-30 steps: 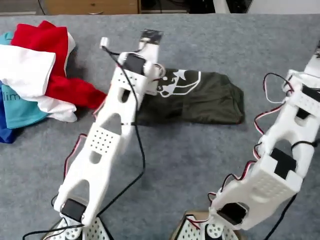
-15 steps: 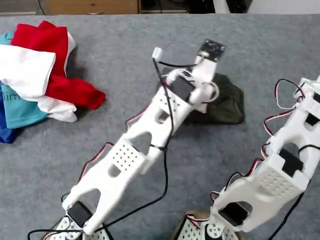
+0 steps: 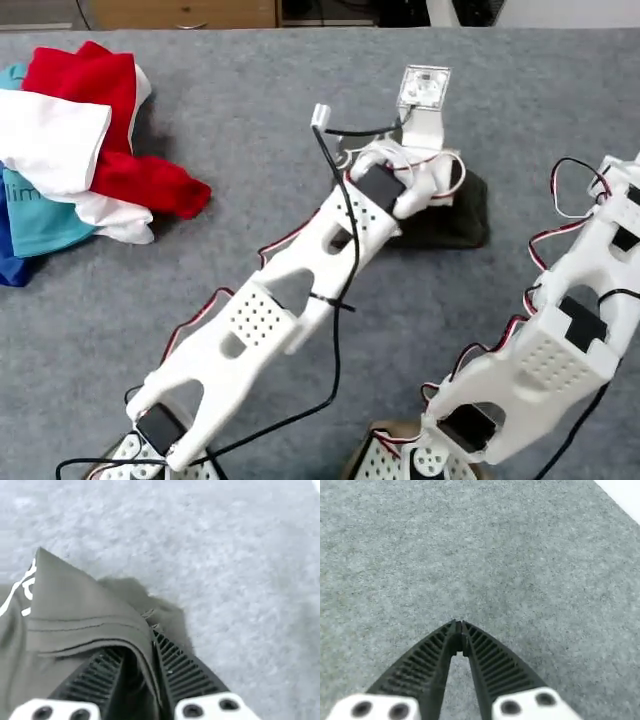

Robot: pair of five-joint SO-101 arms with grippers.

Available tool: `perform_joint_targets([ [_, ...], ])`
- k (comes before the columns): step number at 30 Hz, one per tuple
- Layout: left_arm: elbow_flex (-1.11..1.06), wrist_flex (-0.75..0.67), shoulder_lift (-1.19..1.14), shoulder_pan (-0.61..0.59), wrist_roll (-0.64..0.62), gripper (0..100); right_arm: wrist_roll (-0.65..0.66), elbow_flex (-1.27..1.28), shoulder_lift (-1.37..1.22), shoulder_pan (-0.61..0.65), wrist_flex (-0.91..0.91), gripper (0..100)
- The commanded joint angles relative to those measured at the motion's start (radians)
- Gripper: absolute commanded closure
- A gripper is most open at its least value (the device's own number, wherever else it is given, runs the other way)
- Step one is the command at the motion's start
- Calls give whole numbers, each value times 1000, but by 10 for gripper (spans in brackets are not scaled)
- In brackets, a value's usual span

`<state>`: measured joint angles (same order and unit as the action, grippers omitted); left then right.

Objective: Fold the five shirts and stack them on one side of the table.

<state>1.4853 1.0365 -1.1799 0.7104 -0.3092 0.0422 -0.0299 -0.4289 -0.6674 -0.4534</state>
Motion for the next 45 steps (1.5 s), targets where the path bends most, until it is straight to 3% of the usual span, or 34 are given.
perform_joint_targets([
  [1,6,-83,41,29,-8,982,-8,-54,7,-7,12,997],
  [15,-92,-218,36,52,-9,978,-6,-54,7,-5,11,997],
  [20,-92,-203,42,46,-75,849,-6,-54,7,1,11,997],
  [26,150,-6,113,-58,-103,821,-5,-59,7,7,-6,997],
  [32,189,275,332,-262,-81,958,11,-107,13,73,-120,997],
  [39,189,720,567,-377,-32,981,199,-394,13,209,-582,997],
  [42,164,732,624,-443,52,982,316,-541,10,297,-830,997],
  [45,130,733,708,-489,58,982,416,-664,12,397,-1003,997],
])
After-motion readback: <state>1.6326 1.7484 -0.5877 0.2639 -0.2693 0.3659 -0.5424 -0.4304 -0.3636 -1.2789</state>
